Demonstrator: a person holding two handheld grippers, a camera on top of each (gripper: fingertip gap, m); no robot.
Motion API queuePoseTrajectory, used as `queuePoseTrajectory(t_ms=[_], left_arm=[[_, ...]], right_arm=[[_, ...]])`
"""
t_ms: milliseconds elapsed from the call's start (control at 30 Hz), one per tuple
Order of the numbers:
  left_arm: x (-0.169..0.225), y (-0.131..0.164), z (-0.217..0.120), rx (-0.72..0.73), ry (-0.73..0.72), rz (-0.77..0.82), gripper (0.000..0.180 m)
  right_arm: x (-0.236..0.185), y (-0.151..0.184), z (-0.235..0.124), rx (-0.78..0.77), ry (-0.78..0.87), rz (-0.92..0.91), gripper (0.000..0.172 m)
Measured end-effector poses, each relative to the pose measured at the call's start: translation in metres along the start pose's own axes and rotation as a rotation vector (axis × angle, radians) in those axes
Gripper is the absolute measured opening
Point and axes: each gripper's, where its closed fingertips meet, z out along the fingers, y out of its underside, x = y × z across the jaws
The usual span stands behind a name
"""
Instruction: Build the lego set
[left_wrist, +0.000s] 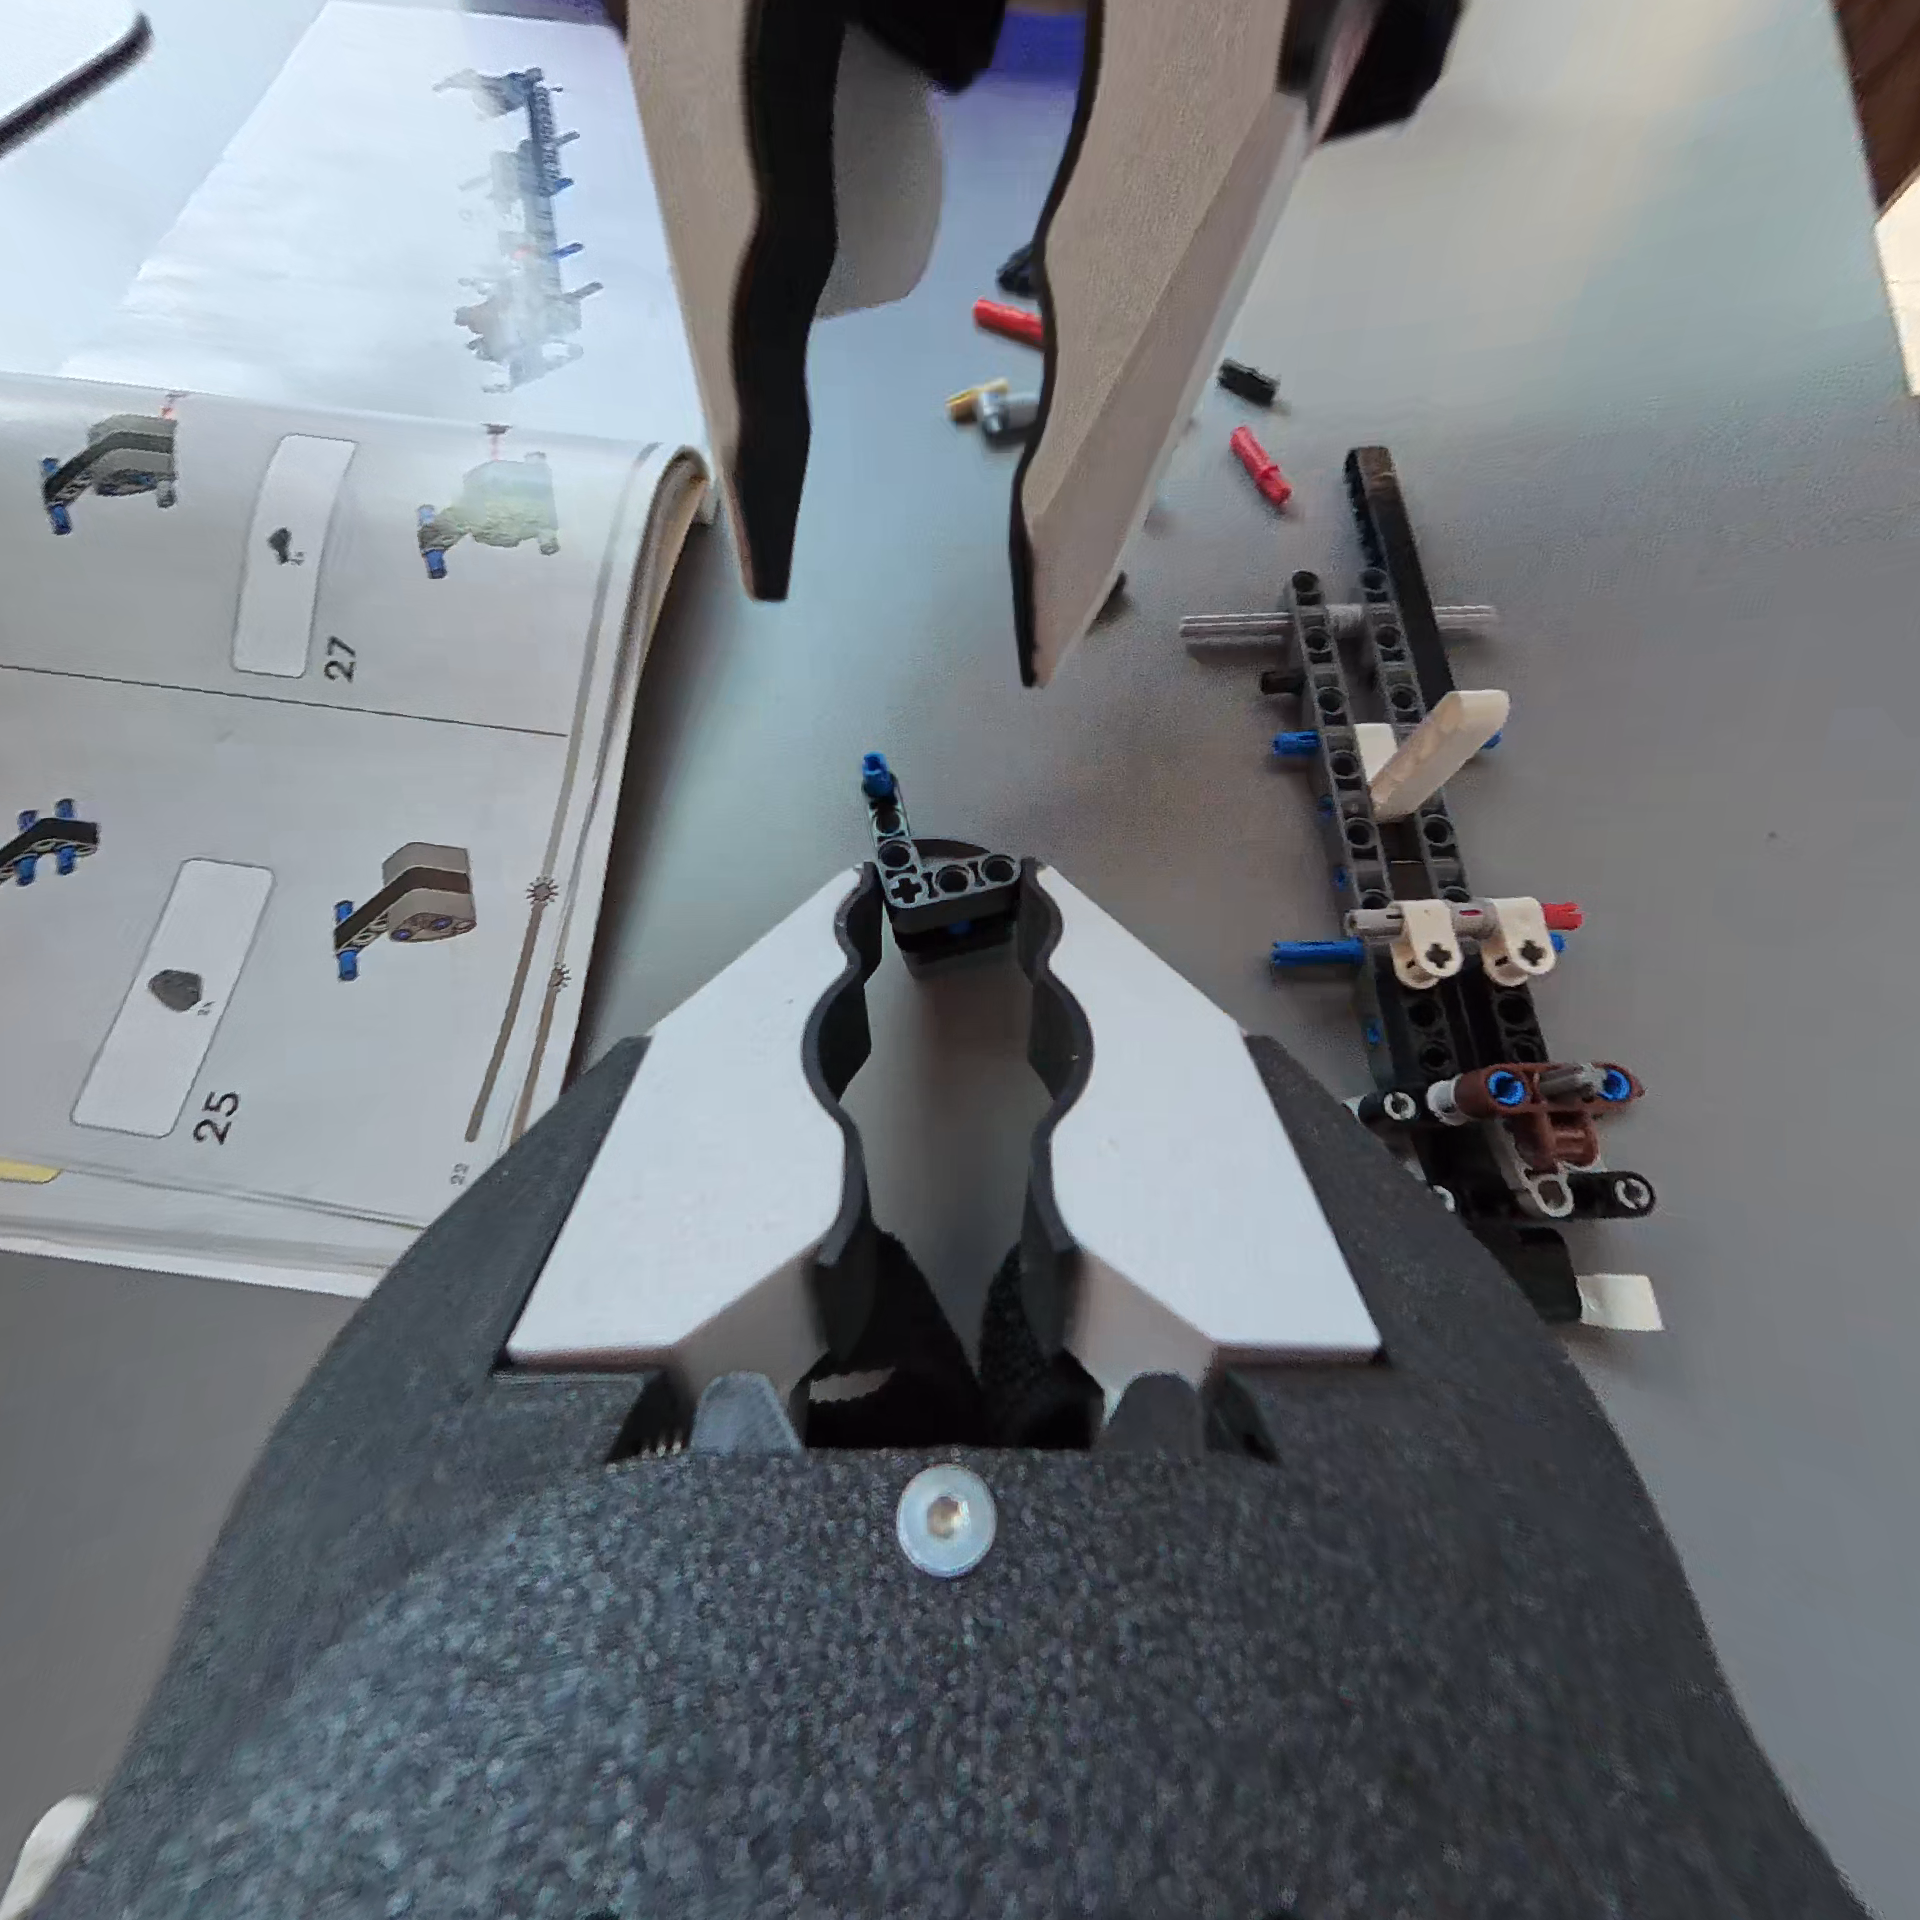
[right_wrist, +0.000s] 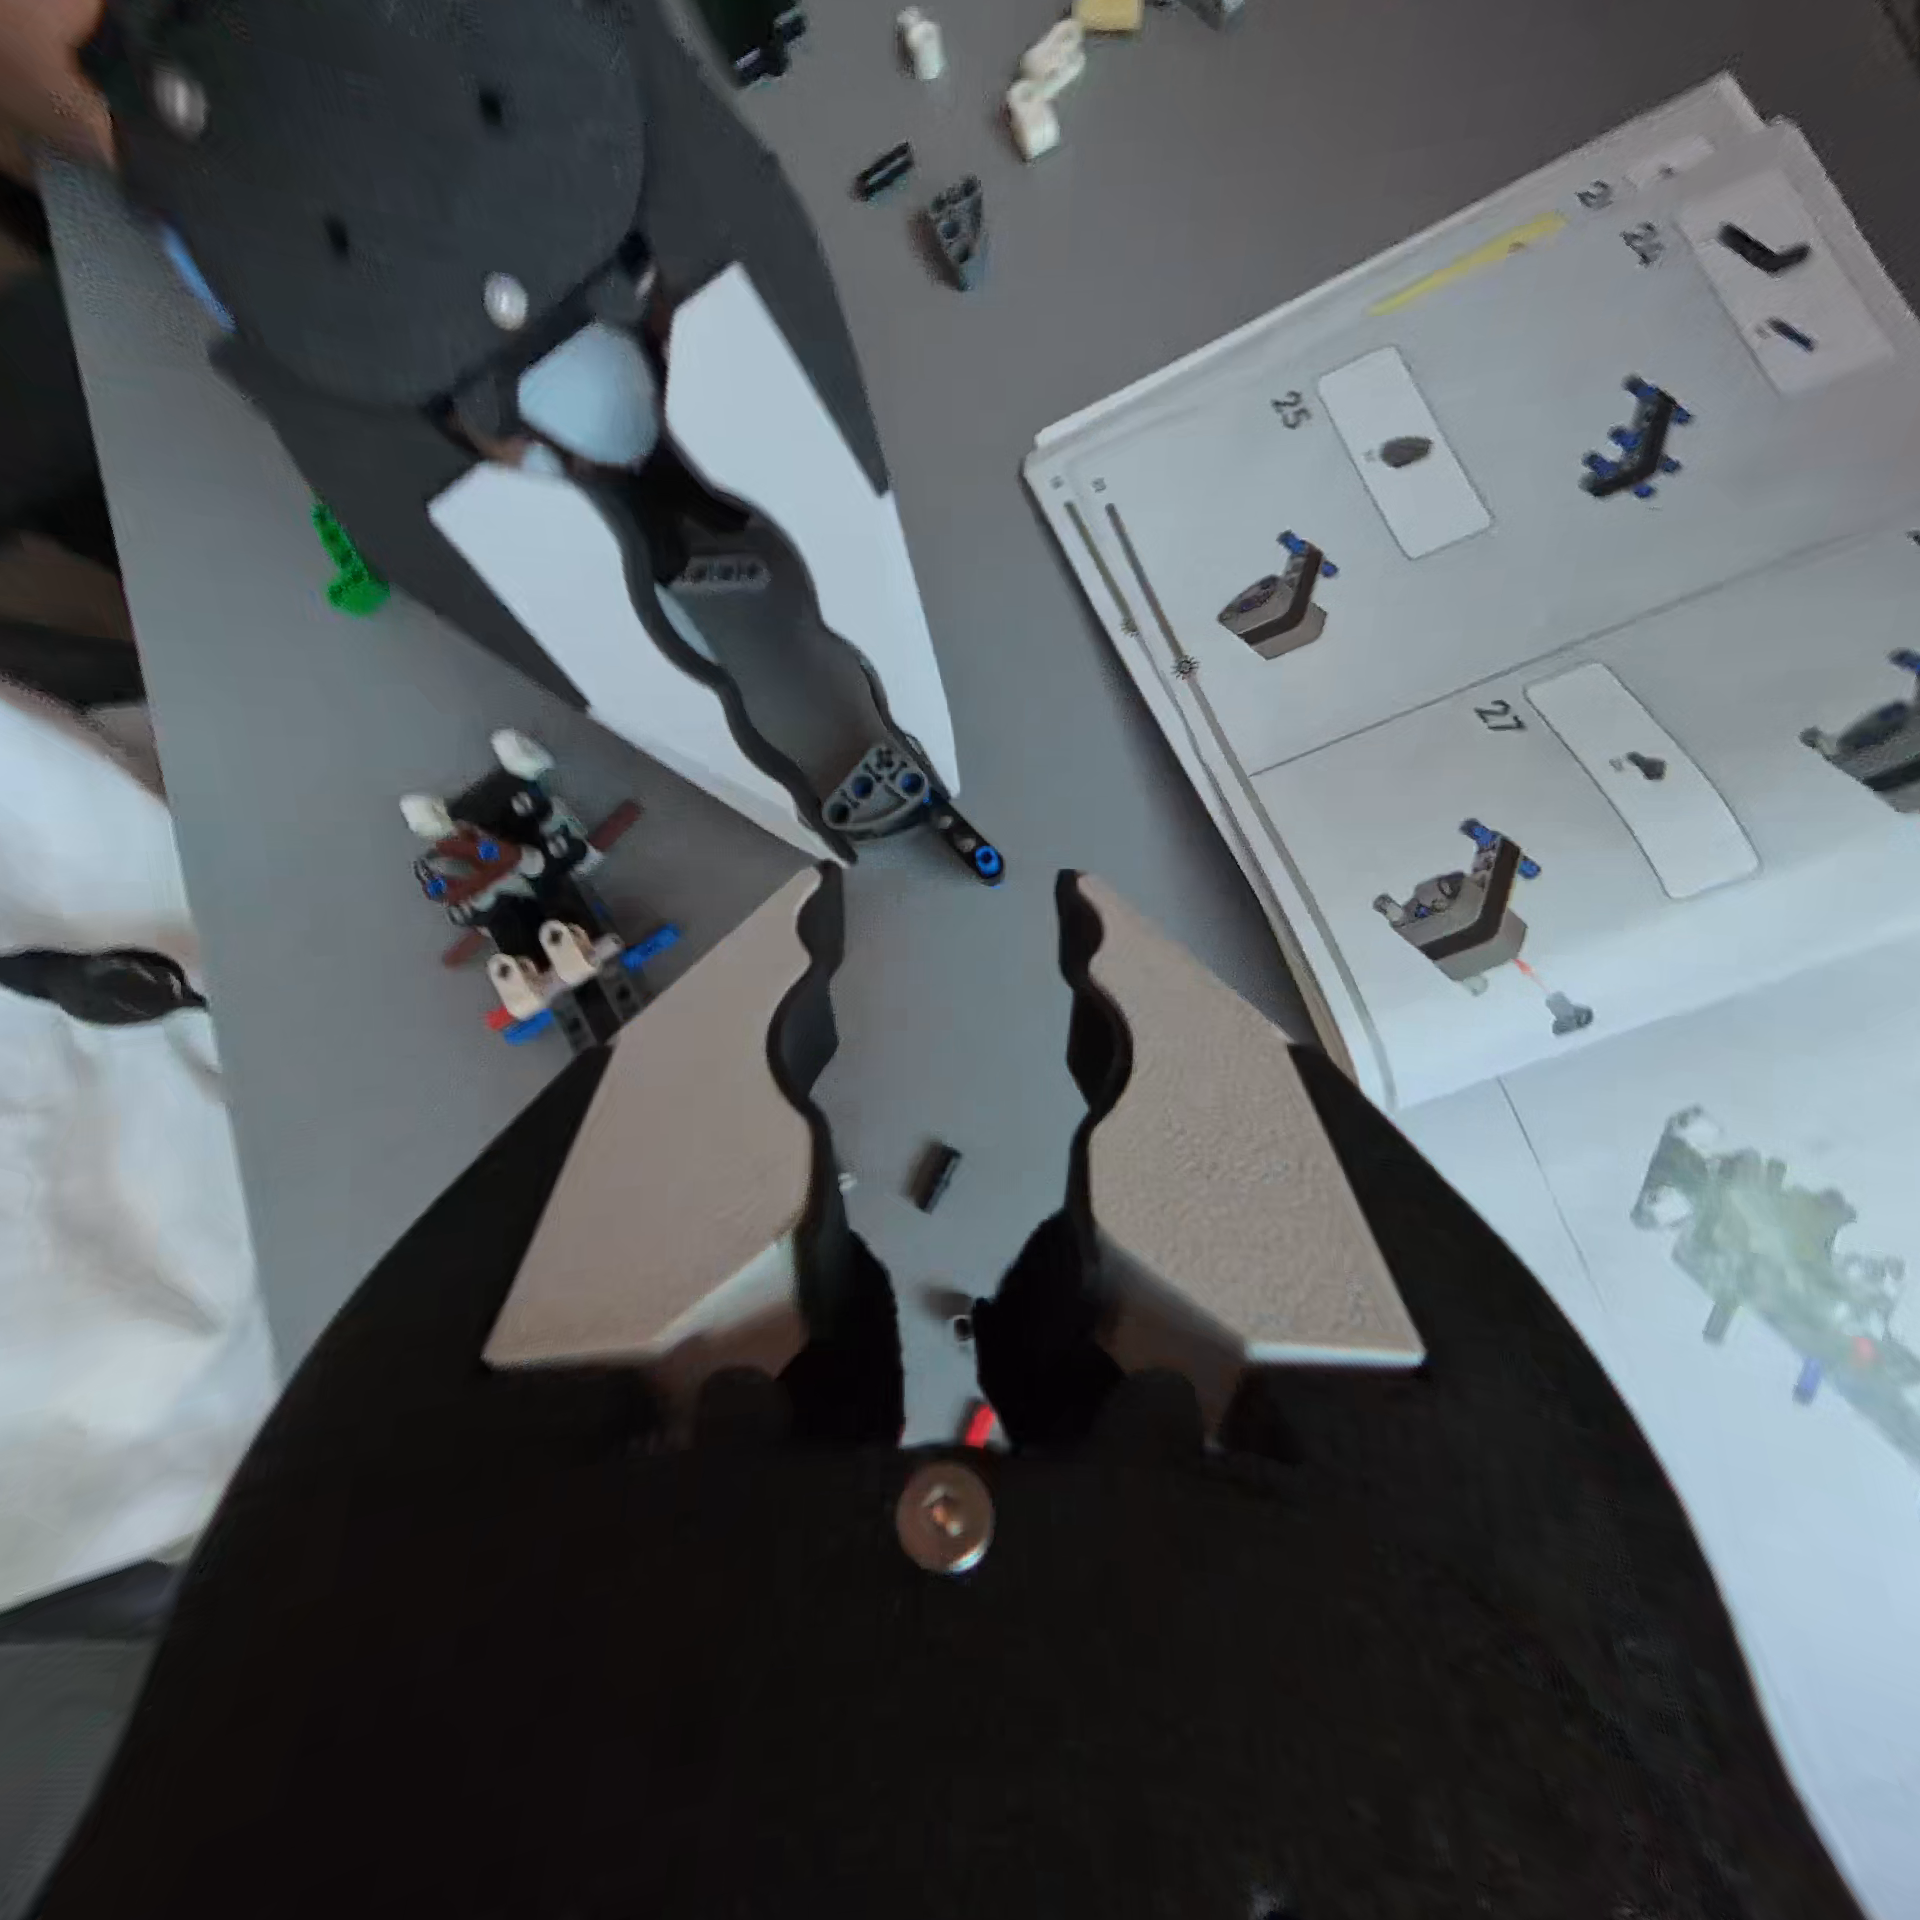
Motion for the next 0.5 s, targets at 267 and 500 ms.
queuePoseTrajectory(t_ms=[267,500], left_arm=[[0.012,0.002,-0.004,-0.017,0.163,0.052,0.024],[0.014,0.002,-0.004,-0.01,0.195,0.056,0.024]], right_arm=[[-0.016,0.005,0.024,0.139,-0.227,-0.3,0.034],[-0.018,0.013,0.045,0.105,-0.137,-0.578,0.012]])
